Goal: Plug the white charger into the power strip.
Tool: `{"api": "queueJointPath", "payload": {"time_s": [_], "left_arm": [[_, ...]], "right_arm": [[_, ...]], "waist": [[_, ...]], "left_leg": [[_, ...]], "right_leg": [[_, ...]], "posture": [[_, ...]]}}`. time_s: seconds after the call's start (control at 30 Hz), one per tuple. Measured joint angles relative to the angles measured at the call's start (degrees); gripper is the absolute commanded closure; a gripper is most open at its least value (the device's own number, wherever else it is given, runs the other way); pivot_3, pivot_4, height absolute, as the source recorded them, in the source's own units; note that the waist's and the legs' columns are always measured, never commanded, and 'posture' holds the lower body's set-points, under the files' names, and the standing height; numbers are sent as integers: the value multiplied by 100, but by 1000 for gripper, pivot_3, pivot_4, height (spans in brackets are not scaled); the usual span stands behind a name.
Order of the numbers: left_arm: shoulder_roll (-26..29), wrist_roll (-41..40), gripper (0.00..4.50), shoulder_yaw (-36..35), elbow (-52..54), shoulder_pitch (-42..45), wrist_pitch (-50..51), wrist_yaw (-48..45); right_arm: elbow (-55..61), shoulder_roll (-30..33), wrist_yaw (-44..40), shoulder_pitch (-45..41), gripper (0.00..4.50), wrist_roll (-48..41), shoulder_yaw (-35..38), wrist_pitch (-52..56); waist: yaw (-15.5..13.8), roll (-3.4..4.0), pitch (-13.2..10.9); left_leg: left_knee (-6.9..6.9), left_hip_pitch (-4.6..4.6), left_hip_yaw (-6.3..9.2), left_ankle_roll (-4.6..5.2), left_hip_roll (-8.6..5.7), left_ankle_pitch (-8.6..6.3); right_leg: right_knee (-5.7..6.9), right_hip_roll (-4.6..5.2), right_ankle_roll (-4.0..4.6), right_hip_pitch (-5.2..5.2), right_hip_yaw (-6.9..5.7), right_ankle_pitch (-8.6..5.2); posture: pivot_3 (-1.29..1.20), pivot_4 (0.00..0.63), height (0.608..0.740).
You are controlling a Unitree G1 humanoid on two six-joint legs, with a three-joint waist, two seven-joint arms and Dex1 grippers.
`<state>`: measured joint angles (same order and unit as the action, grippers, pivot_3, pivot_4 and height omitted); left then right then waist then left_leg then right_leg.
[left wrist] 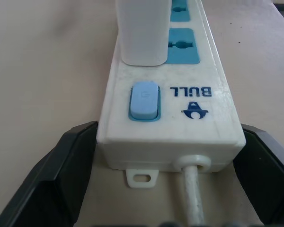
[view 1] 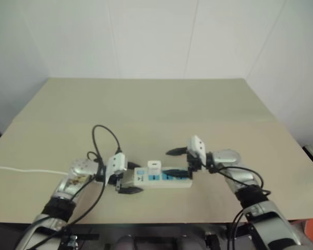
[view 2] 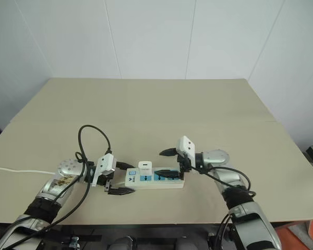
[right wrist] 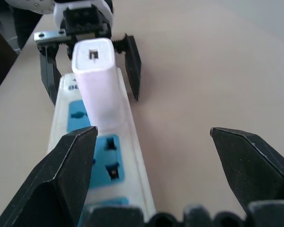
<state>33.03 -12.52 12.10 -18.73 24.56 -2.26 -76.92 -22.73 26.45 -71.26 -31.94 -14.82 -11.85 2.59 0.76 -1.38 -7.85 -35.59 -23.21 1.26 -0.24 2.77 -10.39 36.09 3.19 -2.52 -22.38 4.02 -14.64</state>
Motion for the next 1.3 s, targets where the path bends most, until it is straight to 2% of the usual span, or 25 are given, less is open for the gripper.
{"api": "queueJointPath", "payload": {"time_s": [0.13,0.4,0.73,1.0,1.3], "left_arm": [[54,-189,21,-190,-28,177,37,-154],[961,-784,21,-670,206,438,665,-1018],[1840,-998,21,-1294,391,323,950,-1277],[2439,-1058,21,-1934,325,-199,1015,-1374],[2371,-1368,21,-2093,939,-681,1373,-1122]], "right_arm": [[386,324,-8,270,0,-95,239,239],[1243,1207,-5,822,0,-419,978,552],[1886,2104,8,1767,0,-692,1841,725],[2121,2371,83,2387,0,-894,2424,800],[2210,2374,221,2424,0,-902,2490,818]], "waist": [[3,9,-20],[23,9,-36],[11,10,-52],[14,9,-58],[0,9,-59]], "left_leg": [[1,-13,0,0,-1,0],[16,-10,-4,0,-1,0],[25,-7,-7,0,0,0],[31,-4,-13,0,3,0],[31,-3,-18,-1,3,0]], "right_leg": [[0,-1,2,-12,1,2],[-10,1,-18,-13,2,-11],[-13,2,-31,-16,2,-22],[-11,4,-26,-21,4,-25],[-10,7,-26,-20,5,-25]], "posture": [[0,150,740],[0,150,740],[0,150,740],[0,150,740],[0,150,740]]}}
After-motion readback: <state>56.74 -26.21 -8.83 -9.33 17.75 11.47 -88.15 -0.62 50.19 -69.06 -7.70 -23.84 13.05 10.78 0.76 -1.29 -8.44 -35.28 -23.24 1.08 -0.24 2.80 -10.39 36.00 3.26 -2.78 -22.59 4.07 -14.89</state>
